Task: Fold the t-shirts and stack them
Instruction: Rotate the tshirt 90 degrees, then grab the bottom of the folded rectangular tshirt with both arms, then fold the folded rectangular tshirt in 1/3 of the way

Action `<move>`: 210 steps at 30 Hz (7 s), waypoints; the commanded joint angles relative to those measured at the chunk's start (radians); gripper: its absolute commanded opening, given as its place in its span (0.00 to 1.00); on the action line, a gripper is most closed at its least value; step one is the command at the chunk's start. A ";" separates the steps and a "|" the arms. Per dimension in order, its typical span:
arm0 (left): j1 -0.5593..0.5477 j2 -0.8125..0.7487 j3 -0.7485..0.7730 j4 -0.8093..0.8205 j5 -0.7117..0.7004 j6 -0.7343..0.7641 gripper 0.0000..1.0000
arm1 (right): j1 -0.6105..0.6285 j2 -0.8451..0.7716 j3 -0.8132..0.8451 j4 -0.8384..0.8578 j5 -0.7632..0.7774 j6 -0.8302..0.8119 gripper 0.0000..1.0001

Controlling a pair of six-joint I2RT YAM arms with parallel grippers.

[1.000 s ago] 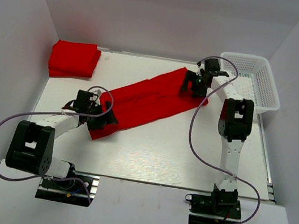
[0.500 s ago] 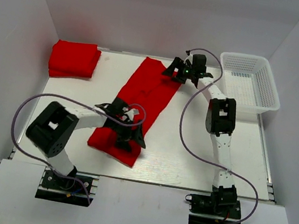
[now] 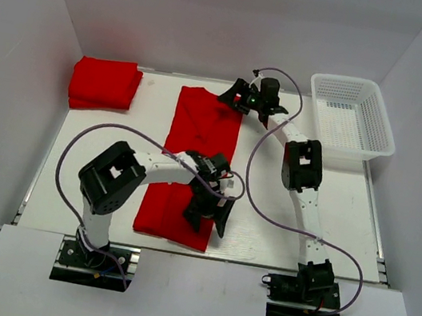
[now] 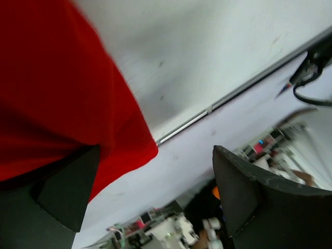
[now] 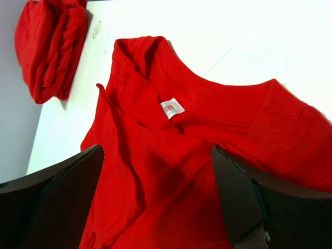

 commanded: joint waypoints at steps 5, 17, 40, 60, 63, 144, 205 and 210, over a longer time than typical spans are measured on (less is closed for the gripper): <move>0.018 -0.035 0.267 -0.245 -0.238 0.109 1.00 | -0.025 -0.154 0.026 -0.135 0.132 -0.170 0.90; 0.147 -0.375 0.295 -0.476 -0.832 -0.102 1.00 | 0.005 -0.505 -0.124 -0.501 0.422 -0.312 0.90; 0.814 -0.331 0.039 -0.068 -0.517 0.074 1.00 | 0.436 -0.498 -0.316 -0.729 0.786 -0.016 0.90; 0.827 -0.541 -0.148 -0.043 -0.487 0.094 1.00 | 0.414 -0.194 -0.112 -0.893 0.997 0.072 0.90; 0.827 -0.520 -0.134 -0.066 -0.499 0.094 1.00 | 0.374 -0.177 -0.101 -0.930 1.025 0.035 0.90; 0.136 -0.108 -0.240 0.175 -0.542 0.094 0.00 | 0.420 -1.328 -1.490 -0.742 0.889 0.207 0.90; 0.167 -0.087 0.281 -0.160 -0.742 -0.032 0.00 | 0.319 -1.221 -1.172 -0.825 0.893 -0.002 0.00; 0.231 0.008 0.419 -0.132 -0.738 0.022 0.00 | 0.261 -1.106 -1.039 -0.804 0.869 -0.085 0.00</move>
